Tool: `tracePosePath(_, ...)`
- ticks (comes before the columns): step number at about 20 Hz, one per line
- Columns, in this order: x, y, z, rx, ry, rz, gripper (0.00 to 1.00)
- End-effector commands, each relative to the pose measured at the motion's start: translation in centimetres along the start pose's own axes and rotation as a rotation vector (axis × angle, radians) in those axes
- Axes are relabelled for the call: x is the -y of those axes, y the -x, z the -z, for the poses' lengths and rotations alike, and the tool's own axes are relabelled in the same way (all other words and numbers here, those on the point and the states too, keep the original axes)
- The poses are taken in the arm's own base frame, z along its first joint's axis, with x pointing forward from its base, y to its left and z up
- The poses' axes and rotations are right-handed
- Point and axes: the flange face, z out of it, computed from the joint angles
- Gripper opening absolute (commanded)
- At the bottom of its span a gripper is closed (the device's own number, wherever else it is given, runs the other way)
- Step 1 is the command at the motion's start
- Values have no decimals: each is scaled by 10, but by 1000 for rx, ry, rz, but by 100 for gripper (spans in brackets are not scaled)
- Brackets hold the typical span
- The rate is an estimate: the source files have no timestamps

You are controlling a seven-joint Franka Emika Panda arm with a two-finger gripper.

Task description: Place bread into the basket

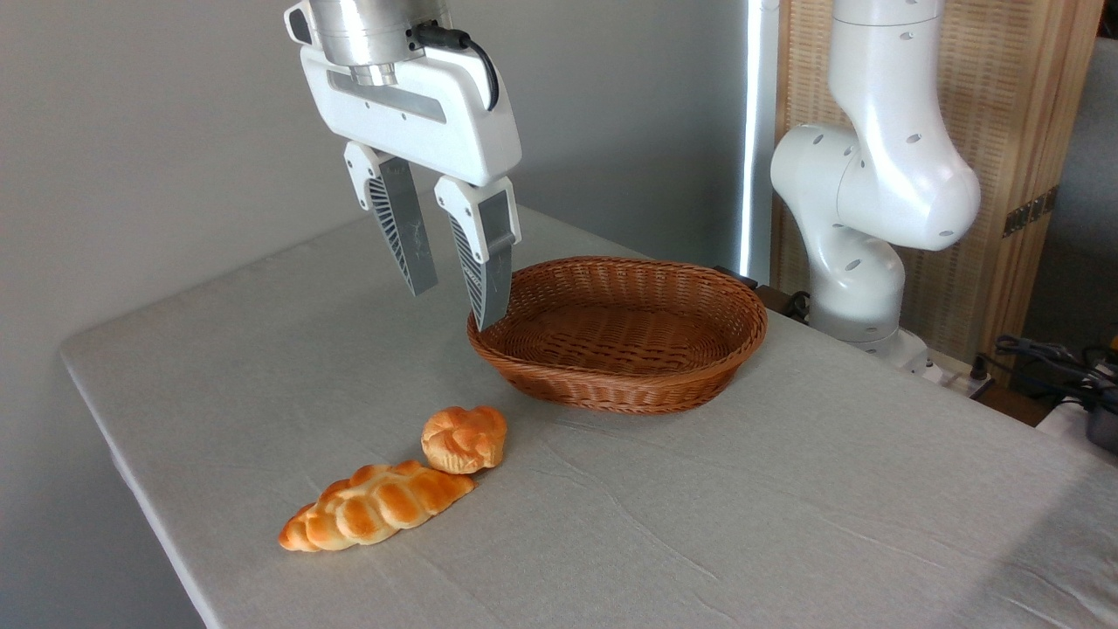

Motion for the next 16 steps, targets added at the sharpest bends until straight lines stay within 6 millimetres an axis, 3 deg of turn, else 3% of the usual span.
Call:
tracePosePath(1, 5, 6, -1, 12, -4, 5, 100)
tracePosePath(11, -9, 5, 7, 12, -4, -15, 100)
tracePosePath(16, -5, 8, 9, 8, -6, -7, 100)
